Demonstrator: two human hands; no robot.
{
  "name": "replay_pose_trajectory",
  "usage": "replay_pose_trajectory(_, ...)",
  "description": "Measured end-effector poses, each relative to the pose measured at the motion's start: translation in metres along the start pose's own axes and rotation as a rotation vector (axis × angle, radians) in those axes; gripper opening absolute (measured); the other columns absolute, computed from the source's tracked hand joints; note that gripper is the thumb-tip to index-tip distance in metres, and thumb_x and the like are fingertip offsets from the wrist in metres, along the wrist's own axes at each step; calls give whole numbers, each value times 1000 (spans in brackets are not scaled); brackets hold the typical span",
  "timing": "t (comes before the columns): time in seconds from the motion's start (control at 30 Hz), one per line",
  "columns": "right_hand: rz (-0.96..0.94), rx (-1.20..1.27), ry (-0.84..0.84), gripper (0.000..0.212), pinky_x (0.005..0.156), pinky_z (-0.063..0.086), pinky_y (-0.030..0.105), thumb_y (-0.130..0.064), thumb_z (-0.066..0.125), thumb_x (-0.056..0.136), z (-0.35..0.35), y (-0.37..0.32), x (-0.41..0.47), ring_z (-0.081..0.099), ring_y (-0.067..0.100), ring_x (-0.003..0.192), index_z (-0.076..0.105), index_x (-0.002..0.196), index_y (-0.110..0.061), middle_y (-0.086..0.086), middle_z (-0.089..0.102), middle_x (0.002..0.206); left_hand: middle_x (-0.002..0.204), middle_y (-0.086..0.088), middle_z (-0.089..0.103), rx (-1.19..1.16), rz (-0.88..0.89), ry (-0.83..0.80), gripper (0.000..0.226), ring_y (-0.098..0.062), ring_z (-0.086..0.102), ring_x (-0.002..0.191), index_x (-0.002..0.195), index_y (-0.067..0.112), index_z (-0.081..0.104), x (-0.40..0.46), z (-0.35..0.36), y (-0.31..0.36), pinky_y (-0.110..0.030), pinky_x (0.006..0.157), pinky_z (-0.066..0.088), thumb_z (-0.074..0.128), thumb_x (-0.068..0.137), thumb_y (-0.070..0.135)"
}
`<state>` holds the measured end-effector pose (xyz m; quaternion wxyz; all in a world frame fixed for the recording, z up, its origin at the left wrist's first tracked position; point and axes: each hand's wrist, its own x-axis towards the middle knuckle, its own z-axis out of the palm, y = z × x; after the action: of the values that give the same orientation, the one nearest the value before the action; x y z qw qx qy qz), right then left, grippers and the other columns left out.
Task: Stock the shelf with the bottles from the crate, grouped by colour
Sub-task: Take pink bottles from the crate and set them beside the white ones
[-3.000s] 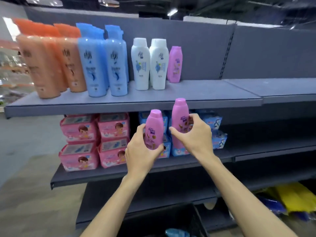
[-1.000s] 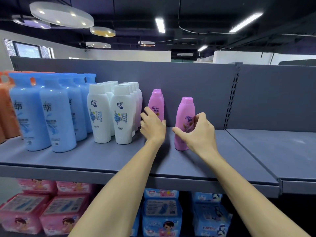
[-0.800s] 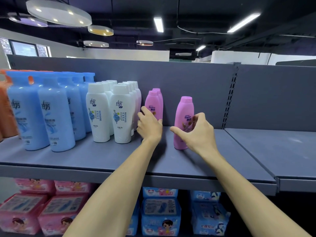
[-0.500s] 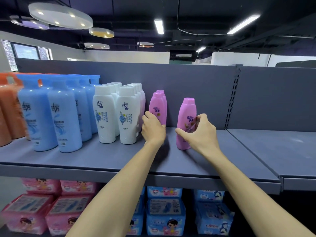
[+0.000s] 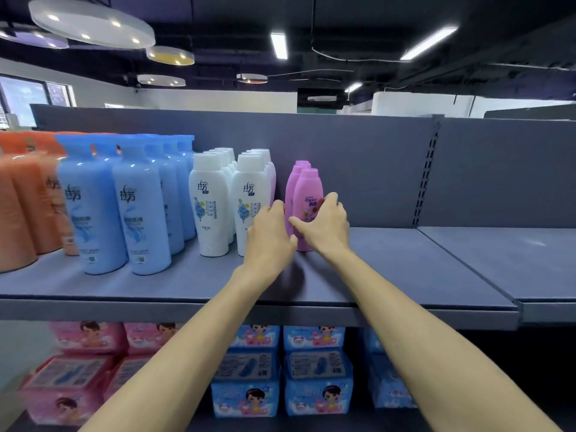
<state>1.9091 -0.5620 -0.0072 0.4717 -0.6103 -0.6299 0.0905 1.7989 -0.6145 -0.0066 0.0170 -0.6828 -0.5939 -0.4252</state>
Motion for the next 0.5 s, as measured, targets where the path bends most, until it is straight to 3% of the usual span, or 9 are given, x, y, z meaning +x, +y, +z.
replay_pose_trajectory(0.5,65,-63,71,62,71,38,33,-34,80,77,24,-16,1,58,37,101,39,113,-6,14,52,115,98,-5,56,-33,72,-20,29,-27,52,94,110,11,51,-11,-20,-14,-34,69,38,61,83,14)
